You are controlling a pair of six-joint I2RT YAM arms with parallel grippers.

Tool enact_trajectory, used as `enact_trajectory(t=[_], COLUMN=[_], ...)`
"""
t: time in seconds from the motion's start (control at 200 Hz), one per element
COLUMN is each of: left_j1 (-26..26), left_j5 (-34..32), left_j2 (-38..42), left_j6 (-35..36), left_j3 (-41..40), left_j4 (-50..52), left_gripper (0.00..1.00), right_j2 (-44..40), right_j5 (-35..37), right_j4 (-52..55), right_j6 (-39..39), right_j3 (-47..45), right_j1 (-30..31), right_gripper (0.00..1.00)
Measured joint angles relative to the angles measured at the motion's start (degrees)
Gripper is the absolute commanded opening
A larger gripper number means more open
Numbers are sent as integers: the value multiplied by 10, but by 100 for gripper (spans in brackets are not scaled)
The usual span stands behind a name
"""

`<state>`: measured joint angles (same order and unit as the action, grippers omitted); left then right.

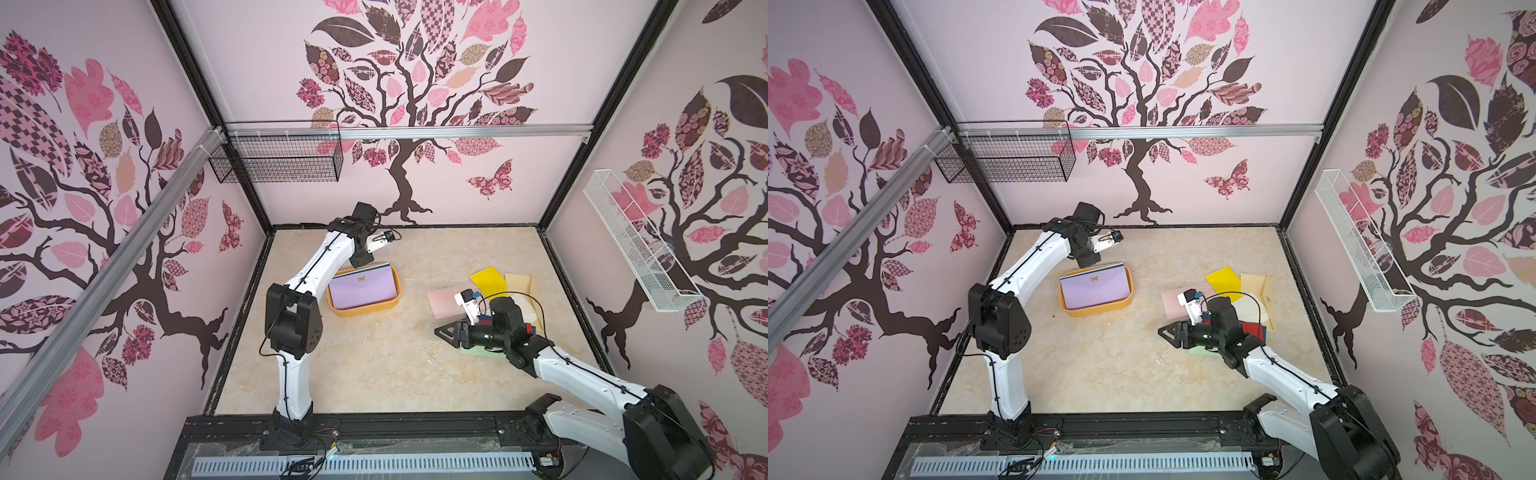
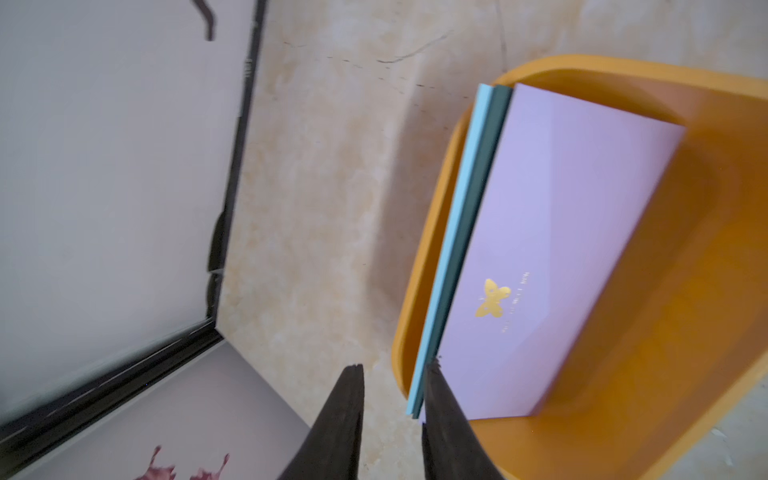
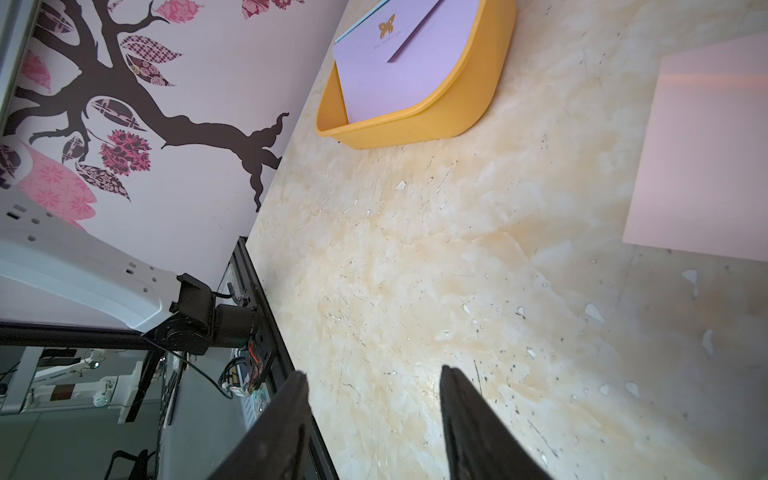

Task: Put the sealed envelopes into the storage box
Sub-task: Place the envelope in the storage box, then move the envelope to the center of the board.

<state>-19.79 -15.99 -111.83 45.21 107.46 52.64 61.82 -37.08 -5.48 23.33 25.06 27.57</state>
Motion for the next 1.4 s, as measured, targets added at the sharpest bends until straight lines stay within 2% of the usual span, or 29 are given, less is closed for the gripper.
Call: enact_trajectory(t=[0.06, 0.19, 0.24, 0.4, 0.555, 0.695, 0.86, 0.98, 1.08, 1.401], left_j1=[8, 30, 37, 42, 45, 46, 47, 47, 47, 47], left_j5=[-23, -46, -54, -31, 44, 117, 214, 256, 278, 307], left_j2=[38, 144, 191, 338, 472, 557, 625, 651, 650, 629], left_j6=[-44, -171, -231, -401, -535, -632, -702, -739, -757, -778], left_j3=[-26, -82, -106, -195, -349, -476, -549, -595, -621, -627], left_j4=[-57, -144, -161, -157, -121, -83, -68, -78, -76, -75], left_gripper=[51, 65, 75, 73, 73, 71, 69, 68, 65, 63], right_j2=[4, 33, 50, 123, 242, 326, 396, 432, 459, 452], right_j5=[19, 81, 109, 175, 211, 242, 256, 249, 235, 192], right_j4=[19, 90, 121, 193, 258, 305, 331, 331, 332, 273], right_j6=[0, -3, -4, -4, -13, -26, -36, -41, -43, -29], right_j3=[7, 57, 89, 197, 309, 375, 414, 421, 426, 395], right_j1=[0, 0, 0, 0, 0, 0, -1, -1, -1, 3], right_gripper=[54, 54, 54, 54, 51, 51, 51, 51, 50, 49])
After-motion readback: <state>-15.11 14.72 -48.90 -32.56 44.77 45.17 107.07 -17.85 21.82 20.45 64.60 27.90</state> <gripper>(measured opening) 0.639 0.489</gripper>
